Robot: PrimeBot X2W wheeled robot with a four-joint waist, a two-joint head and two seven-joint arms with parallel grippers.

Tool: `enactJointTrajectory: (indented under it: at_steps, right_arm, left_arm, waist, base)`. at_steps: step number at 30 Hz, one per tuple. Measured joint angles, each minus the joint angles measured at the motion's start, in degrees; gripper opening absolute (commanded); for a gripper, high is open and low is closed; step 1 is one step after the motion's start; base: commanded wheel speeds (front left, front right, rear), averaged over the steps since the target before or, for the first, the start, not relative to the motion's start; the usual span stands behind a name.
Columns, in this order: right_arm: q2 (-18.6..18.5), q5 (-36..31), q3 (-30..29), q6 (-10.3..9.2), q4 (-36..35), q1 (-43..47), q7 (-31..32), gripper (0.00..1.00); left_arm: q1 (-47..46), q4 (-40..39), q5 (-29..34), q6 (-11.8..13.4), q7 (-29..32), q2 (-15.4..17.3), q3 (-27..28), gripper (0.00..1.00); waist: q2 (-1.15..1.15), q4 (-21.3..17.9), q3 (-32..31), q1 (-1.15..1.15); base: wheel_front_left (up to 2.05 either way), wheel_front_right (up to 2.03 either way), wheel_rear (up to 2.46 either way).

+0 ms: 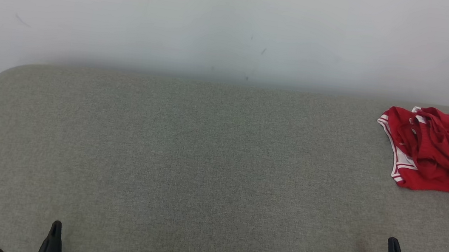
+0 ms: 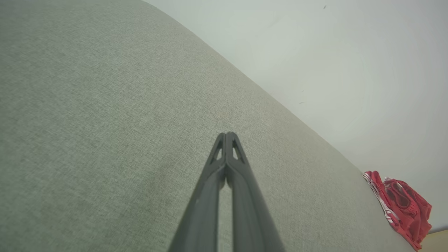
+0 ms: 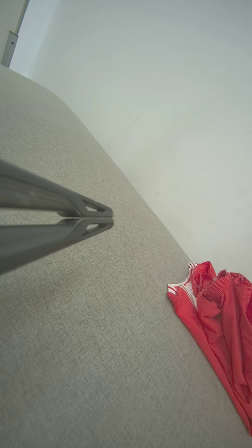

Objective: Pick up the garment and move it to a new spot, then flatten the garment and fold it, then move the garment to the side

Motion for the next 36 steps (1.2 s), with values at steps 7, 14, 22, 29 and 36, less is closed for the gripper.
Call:
enactJointTrajectory:
  at_steps: [7,14,22,29,36]
  right_arm:
    - [0.2,5.3,-0.3,0.01,0.4,-1.0,1.2,0.00]
    - [0.5,10.3,-0.7,0.01,0.8,-2.1,2.3,0.00]
    - [0.6,15.4,-1.0,0.00,1.3,-3.0,3.3,0.00]
    - [0.9,19.8,-1.4,0.00,1.6,-3.7,4.3,0.00]
    - [1.0,23.9,-1.7,0.00,1.9,-4.5,5.2,0.00]
  left_arm:
    - [-0.9,0.2,-4.7,-0.3,1.5,-0.6,0.8,0.00]
    - [-1.8,0.3,-9.6,-0.7,2.8,-1.1,1.5,0.00]
    - [-2.4,0.4,-14.4,-1.2,4.1,-1.7,2.3,0.00]
    - [-3.1,0.5,-18.3,-1.6,5.2,-2.2,2.8,0.00]
    - [-3.7,0.6,-22.0,-1.9,6.3,-2.6,3.4,0.00]
  waist:
    - [0.00,-0.1,0.1,0.00]
    - [0.00,-0.1,0.1,0.00]
    - [0.00,-0.2,0.2,0.00]
    - [0.00,-0.2,0.2,0.00]
    - [0.00,-0.3,0.3,0.00]
  base:
    - [0.00,0.00,0.00]
    - [0.00,0.00,0.00]
    - [0.00,0.00,0.00]
    - [0.00,0.00,0.00]
    - [0.00,0.00,0.00]
